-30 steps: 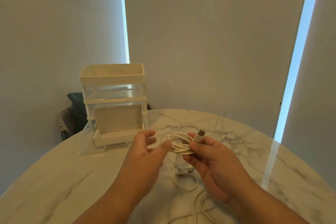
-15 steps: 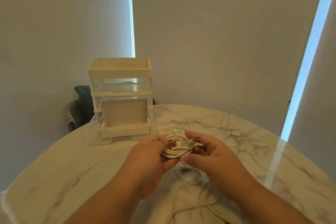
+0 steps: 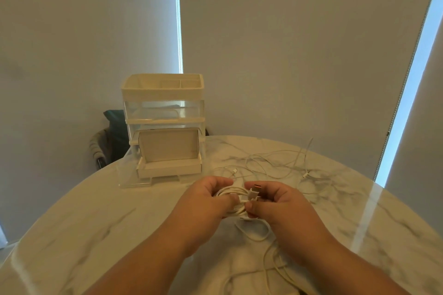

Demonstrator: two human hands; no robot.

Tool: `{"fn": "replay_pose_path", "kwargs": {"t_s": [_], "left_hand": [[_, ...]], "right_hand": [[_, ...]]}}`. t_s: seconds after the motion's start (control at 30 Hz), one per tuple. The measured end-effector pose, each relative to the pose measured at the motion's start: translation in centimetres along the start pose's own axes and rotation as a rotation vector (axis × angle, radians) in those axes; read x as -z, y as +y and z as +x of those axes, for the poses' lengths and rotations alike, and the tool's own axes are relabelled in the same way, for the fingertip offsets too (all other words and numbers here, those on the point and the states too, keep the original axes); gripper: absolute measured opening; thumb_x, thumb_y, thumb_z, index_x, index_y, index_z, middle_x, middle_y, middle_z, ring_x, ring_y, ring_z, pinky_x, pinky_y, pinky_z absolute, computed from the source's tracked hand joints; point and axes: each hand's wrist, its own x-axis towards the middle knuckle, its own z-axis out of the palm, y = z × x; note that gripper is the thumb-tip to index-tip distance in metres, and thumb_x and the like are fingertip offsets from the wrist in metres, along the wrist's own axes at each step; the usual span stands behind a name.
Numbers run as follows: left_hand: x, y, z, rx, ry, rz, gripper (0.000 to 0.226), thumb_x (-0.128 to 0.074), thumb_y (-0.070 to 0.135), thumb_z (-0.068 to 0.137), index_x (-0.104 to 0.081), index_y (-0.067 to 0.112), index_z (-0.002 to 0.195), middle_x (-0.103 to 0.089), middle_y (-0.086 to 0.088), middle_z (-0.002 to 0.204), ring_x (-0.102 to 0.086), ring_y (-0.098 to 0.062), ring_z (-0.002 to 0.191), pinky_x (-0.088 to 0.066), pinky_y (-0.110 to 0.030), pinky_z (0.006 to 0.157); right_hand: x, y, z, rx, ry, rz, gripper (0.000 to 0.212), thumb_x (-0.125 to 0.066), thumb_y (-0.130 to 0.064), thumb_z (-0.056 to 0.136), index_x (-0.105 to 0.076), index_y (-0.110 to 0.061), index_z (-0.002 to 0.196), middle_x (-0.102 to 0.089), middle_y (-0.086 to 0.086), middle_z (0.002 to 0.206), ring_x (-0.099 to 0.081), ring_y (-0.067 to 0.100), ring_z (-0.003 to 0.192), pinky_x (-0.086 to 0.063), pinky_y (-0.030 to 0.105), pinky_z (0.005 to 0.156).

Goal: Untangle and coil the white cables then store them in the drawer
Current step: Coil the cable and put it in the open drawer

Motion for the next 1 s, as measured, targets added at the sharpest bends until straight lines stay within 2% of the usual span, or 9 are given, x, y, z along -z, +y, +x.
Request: {"fn": "replay_pose_path", "kwargs": {"t_s": [0.1,0.23,0.4,0.53,0.63,0.73,0.83,0.93,1.0], "left_hand": [[0.2,-0.2,0.3,0.026,0.018,-0.007,0.04,-0.076,0.009,0.072,-0.066,0.019,0.109,-0.074,-0.005,0.102,-0.072,-0.022,0.094,-0.056,-0.045,0.093],[0.9,0.3,0.4,0.031,-0.031,0.098,0.05,-0.08,0.012,0.061,-0.063,0.021,0.107,-0.073,-0.006,0.099,-0.071,-0.024,0.094,-0.056,-0.042,0.091],[1.7,0.9,0.2,-0.1,-0.026,0.431,0.049,-0.082,0.014,0.073,-0.058,0.031,0.113,-0.069,0.011,0.099,-0.067,0.0,0.085,-0.056,-0.023,0.083],[3.5,1.9,0.6,-0.109,0.054,0.487,0.047,-0.081,0.022,0.075,-0.057,0.035,0.114,-0.065,0.012,0.105,-0.065,-0.002,0.086,-0.057,-0.026,0.081],[4.8,3.1,1.9,-0.126,0.122,0.561,0.053,-0.081,0.029,0.076,-0.054,0.034,0.121,-0.062,0.011,0.109,-0.062,-0.002,0.089,-0.054,-0.022,0.078],[6.8,4.0,4.2,-0.149,0.179,0.684,0.051,-0.075,0.026,0.084,-0.052,0.027,0.13,-0.059,0.004,0.119,-0.059,-0.009,0.098,-0.052,-0.027,0.087],[9.2,4.3,6.5,-0.124,0.182,0.757,0.048,-0.072,0.022,0.087,-0.053,0.025,0.131,-0.058,0.001,0.123,-0.056,-0.014,0.102,-0.05,-0.03,0.089],[11.2,3.4,9.0,-0.103,0.179,0.803,0.049,-0.074,0.021,0.085,-0.055,0.025,0.13,-0.059,0.001,0.124,-0.057,-0.017,0.108,-0.048,-0.029,0.092],[12.1,2.6,10.8,-0.101,0.167,0.821,0.047,-0.075,0.023,0.084,-0.056,0.026,0.127,-0.06,0.002,0.123,-0.057,-0.016,0.107,-0.048,-0.029,0.093]], "right_hand": [[-0.2,0.4,0.0,-0.014,0.009,-0.02,0.034,-0.072,0.009,0.079,-0.075,-0.017,0.102,-0.078,0.007,0.089,-0.073,0.02,0.079,-0.057,0.031,0.075],[-0.2,0.4,0.4,-0.013,0.008,-0.025,0.036,-0.074,0.01,0.076,-0.076,-0.017,0.1,-0.078,0.008,0.089,-0.073,0.023,0.081,-0.057,0.037,0.08],[-0.9,0.9,1.2,-0.031,0.061,-0.04,0.038,-0.075,0.014,0.072,-0.076,-0.014,0.098,-0.077,0.011,0.086,-0.073,0.024,0.077,-0.059,0.04,0.081],[-3.1,-0.7,2.9,0.003,0.045,-0.158,0.033,-0.076,0.006,0.077,-0.072,-0.016,0.101,-0.076,0.009,0.088,-0.074,0.024,0.079,-0.06,0.038,0.079],[-5.2,-2.9,6.1,0.088,0.048,-0.289,0.023,-0.079,0.0,0.074,-0.071,-0.017,0.089,-0.075,0.007,0.089,-0.074,0.023,0.084,-0.061,0.041,0.08],[-7.8,-3.9,9.6,0.093,0.013,-0.34,0.015,-0.079,0.0,0.074,-0.069,-0.011,0.072,-0.073,0.014,0.081,-0.073,0.032,0.084,-0.061,0.049,0.081],[-10.3,-3.4,12.4,0.125,-0.005,-0.414,0.014,-0.078,-0.001,0.076,-0.068,-0.01,0.071,-0.07,0.011,0.073,-0.073,0.033,0.08,-0.06,0.052,0.079],[-12.1,-2.9,14.7,0.167,-0.037,-0.598,0.008,-0.077,-0.012,0.082,-0.069,-0.012,0.083,-0.07,0.006,0.079,-0.071,0.023,0.078,-0.06,0.04,0.074],[-12.7,-2.6,16.4,0.217,-0.055,-0.744,0.008,-0.075,-0.019,0.085,-0.067,-0.017,0.086,-0.067,0.001,0.079,-0.064,0.017,0.075,-0.049,0.027,0.06]]}}
